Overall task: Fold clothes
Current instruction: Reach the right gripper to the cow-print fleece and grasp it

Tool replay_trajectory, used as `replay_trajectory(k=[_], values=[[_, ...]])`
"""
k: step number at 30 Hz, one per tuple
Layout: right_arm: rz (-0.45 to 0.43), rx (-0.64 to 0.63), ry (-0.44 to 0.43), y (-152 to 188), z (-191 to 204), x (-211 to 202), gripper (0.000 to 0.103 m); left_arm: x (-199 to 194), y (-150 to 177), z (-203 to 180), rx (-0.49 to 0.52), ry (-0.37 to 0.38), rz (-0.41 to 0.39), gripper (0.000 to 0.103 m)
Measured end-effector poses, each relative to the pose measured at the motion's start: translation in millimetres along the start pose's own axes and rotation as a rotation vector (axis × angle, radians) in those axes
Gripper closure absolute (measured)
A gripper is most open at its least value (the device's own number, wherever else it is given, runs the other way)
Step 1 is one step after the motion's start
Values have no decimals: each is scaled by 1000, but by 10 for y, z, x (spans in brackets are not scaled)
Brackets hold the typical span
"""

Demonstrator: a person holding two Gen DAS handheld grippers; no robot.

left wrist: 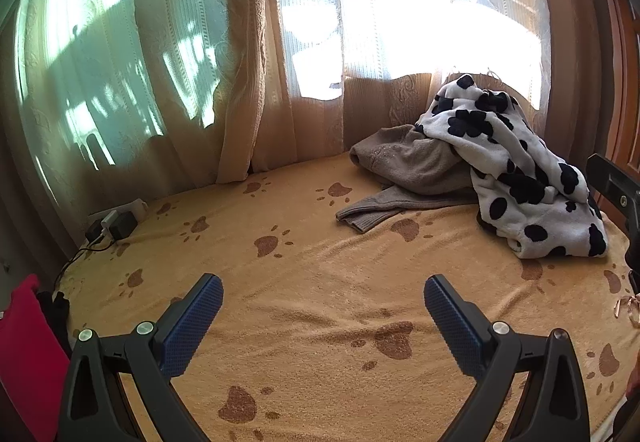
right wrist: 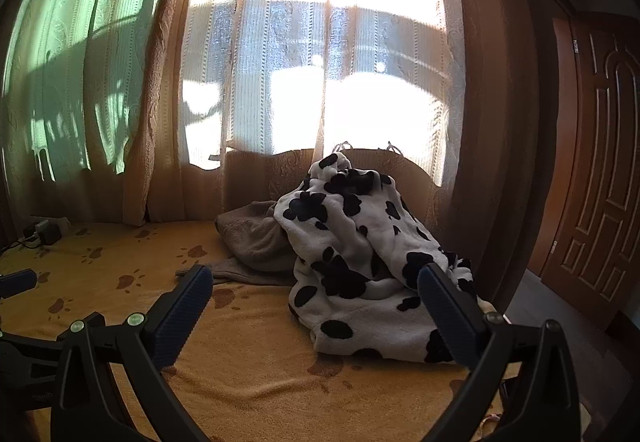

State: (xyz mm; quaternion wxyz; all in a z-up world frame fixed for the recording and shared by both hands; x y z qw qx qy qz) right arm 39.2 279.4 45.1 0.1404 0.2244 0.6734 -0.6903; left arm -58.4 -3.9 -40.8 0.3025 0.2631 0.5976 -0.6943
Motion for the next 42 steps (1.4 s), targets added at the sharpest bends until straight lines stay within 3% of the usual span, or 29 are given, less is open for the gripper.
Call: replay_trajectory(k=[9,21,26,30,31,34,42], values=[[43,31,11,144,-27,172,0,114,-93,-215,52,6,-2,1],[81,70,67,74,-347,347,0,222,-331,-361,58,21,-31,1],[-25,125,46,-62,-576,229,0,444,-240,-339,53,36,9,1],[-161,138,8,-361,-727,165,0,530,-225,-284,30,57,1,1],[-148,135,-6,-423,-759,255,0,536,-232,-273,26,63,-7,1],[11,138,-50,-505,-792,751,0,595,-239,-261,28,85,1,1],[62,154,-148,-708,-699,1428,0,890,-132,-145,-7,149,94,1]])
Point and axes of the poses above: each gripper's, at about its wrist camera, not at the fingertips, and x roughly the way its jaws point, z to its left, y to its underside, the point moved 7 cm from there along x, roughly the way its jaws point, and after that the axes turned 12 degrees about z, right-handed, at the moved point
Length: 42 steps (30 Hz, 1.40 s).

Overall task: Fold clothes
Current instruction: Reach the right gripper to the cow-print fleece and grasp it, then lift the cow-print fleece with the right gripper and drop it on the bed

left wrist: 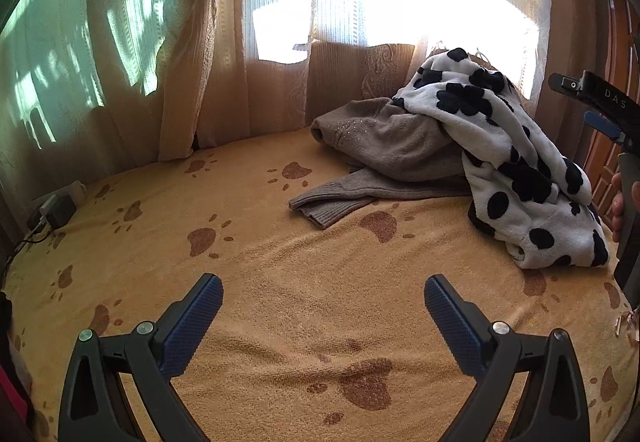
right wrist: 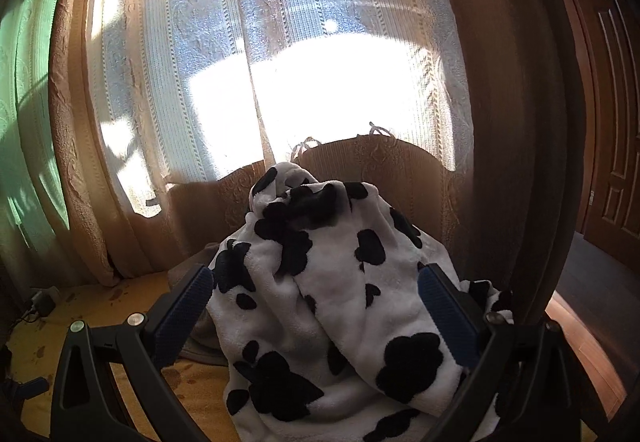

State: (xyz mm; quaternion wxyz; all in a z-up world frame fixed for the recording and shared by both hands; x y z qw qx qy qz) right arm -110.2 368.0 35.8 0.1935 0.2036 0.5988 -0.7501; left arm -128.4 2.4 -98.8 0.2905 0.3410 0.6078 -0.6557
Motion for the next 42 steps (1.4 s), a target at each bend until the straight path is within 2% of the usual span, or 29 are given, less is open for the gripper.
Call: replay_trajectory(k=[4,11,14,15,16,20,22,25,29,34,38,42], values=[[25,-69,11,-135,174,309,0,65,41,103,-29,4,34,1],[82,-37,-43,-447,228,855,2,100,46,214,-66,10,68,1],[140,-22,-43,-561,234,1147,17,101,42,242,-74,13,72,1],[164,-21,-24,-580,228,1254,32,102,40,252,-76,14,74,1],[190,-24,-6,-589,223,1360,39,104,38,262,-79,14,75,1],[274,-48,47,-528,206,1666,52,130,36,310,-97,14,88,1],[268,-40,46,-498,196,1666,72,136,36,333,-106,11,93,1],[214,-17,-8,-473,218,1466,80,108,24,365,-119,14,87,1],[115,10,-120,-466,355,919,83,1,-18,387,-125,18,58,1],[9,-118,-264,-302,917,-37,87,-212,-88,441,-142,28,4,1],[-16,-238,-359,131,1399,-776,87,-513,-144,598,-178,23,-78,1],[71,-377,-403,852,1750,-1125,87,-826,-143,859,-223,-14,-157,1]])
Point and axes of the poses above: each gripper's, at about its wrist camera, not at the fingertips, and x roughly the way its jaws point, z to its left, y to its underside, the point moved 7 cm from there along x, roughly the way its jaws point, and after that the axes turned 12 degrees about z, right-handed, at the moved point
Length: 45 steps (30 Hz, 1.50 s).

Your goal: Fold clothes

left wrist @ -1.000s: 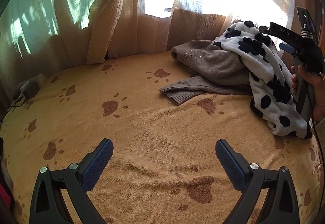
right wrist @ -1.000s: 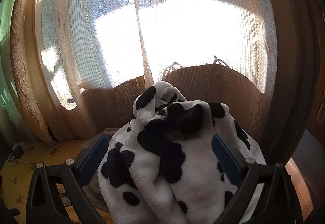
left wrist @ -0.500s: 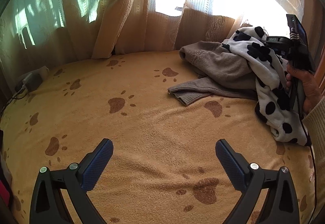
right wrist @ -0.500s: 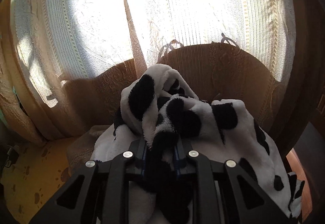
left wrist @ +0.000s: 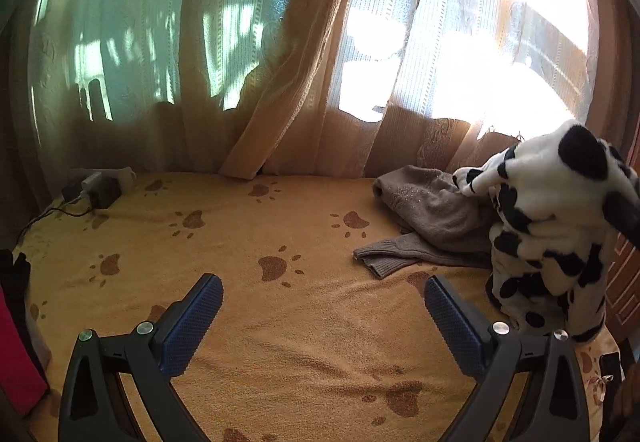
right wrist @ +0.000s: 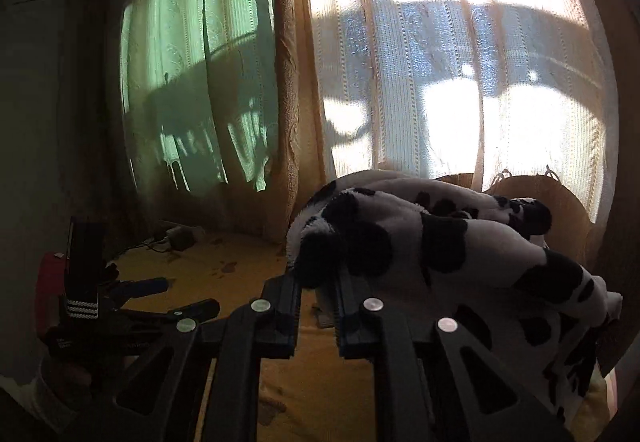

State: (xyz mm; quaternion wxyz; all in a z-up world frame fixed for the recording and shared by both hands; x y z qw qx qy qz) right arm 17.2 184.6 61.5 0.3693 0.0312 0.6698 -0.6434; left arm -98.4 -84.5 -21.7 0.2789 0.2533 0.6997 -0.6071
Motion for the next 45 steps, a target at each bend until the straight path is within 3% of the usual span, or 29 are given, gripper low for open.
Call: replay_trajectory(k=[3,5,7,8,11,13,17,19,23,27,33,35,36,37,39,45], values=[[87,-89,-43,427,492,-47,84,-193,-6,215,-13,-24,-32,1],[150,-145,-58,730,756,-36,69,-320,5,347,-15,-39,-50,1],[211,-192,-38,1055,858,69,21,-409,64,440,-7,-53,-52,1],[209,-213,-26,1172,911,72,15,-439,100,479,-3,-59,-50,1],[161,-239,0,1312,992,-77,15,-442,250,497,22,-46,-14,1],[116,-196,68,1296,881,-202,15,-391,386,412,46,7,25,1],[75,36,174,1273,308,-446,15,-222,680,151,110,106,125,1],[59,177,209,1284,-21,-583,15,-158,791,53,137,97,153,1],[40,331,187,1214,-399,-744,15,-135,910,-49,167,106,179,1],[51,348,161,902,-531,-505,15,-244,897,-4,179,92,145,1],[246,506,162,687,-1030,517,15,-325,917,229,166,72,111,1],[311,558,162,615,-1190,852,18,-305,959,348,153,64,112,1],[346,573,160,623,-1243,1011,30,-288,979,411,147,58,114,1],[372,574,160,657,-1262,1132,57,-272,1000,474,140,52,116,1],[340,528,122,543,-1072,1122,92,-214,1043,628,123,41,127,1],[190,358,-28,62,-314,899,92,-6,1059,1066,22,46,167,1]])
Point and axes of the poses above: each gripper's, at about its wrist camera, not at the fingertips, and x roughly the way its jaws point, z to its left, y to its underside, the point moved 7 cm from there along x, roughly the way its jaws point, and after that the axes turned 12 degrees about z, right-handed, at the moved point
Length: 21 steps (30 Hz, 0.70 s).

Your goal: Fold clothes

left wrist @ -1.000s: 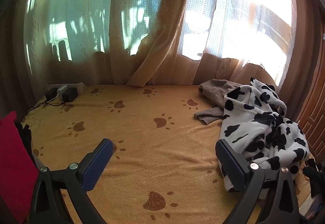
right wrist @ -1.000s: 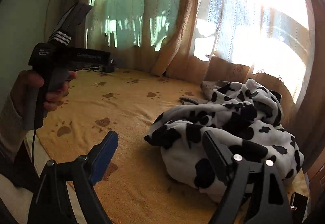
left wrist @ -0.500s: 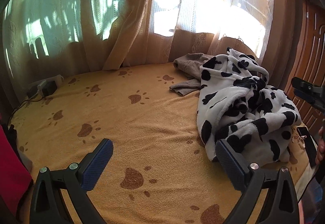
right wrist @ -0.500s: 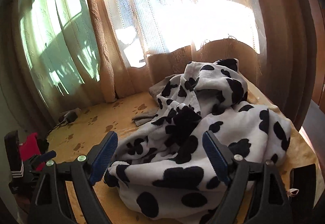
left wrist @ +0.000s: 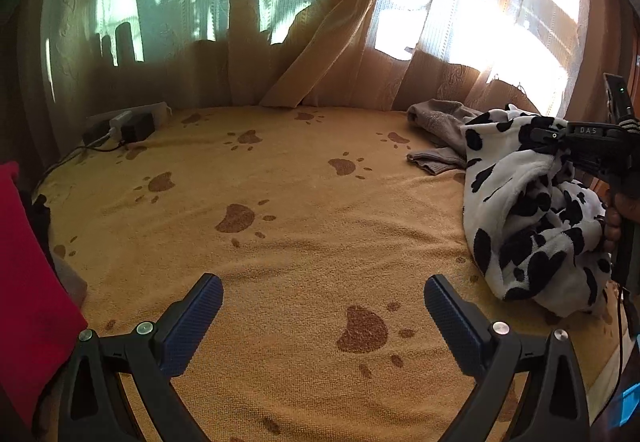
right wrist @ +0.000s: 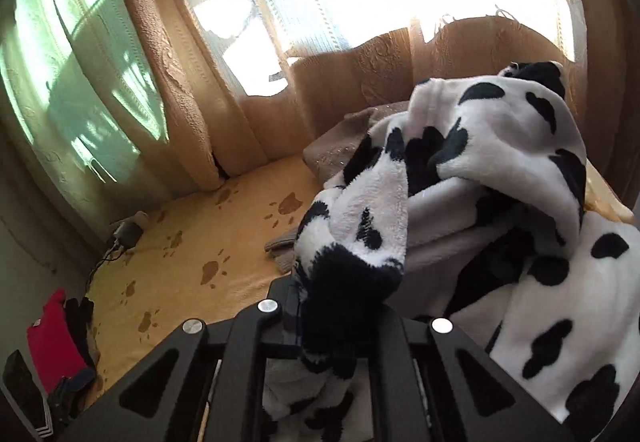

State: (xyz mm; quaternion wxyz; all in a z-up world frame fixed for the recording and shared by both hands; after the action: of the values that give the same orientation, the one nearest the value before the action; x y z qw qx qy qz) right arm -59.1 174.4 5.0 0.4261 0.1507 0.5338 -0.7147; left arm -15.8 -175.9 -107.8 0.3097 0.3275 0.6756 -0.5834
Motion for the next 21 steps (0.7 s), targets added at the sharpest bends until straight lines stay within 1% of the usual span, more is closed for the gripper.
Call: replay_trajectory(k=[1,2,4,5,6,8,9,10,11,13,15,19,21], values=[[-20,-31,-26,-21,148,-46,92,28,-10,64,-20,4,4,1],[-21,-84,-53,-26,361,-43,92,49,-16,115,-39,6,7,1],[9,-223,-111,-10,886,38,92,70,-10,176,-61,7,12,1],[36,-270,-130,32,1077,125,92,79,-7,205,-72,8,14,1],[72,-298,-140,97,1211,249,88,74,-1,222,-73,4,13,1],[144,-355,-159,229,1476,493,66,32,26,272,-76,-12,4,1],[171,-377,-160,302,1560,605,33,10,40,298,-77,-20,0,1],[183,-388,-153,374,1598,688,10,-12,55,323,-79,-28,-5,1],[188,-391,-156,431,1627,744,7,-21,66,358,-85,-34,-5,1],[207,-379,-192,527,1654,804,7,-36,86,432,-100,-47,-4,1],[215,-359,-210,600,1643,800,7,-39,101,494,-115,-61,0,1],[224,-320,-193,688,1551,773,4,-16,101,506,-134,-74,12,1],[230,-293,-202,714,1489,748,3,-32,93,465,-136,-67,9,1]])
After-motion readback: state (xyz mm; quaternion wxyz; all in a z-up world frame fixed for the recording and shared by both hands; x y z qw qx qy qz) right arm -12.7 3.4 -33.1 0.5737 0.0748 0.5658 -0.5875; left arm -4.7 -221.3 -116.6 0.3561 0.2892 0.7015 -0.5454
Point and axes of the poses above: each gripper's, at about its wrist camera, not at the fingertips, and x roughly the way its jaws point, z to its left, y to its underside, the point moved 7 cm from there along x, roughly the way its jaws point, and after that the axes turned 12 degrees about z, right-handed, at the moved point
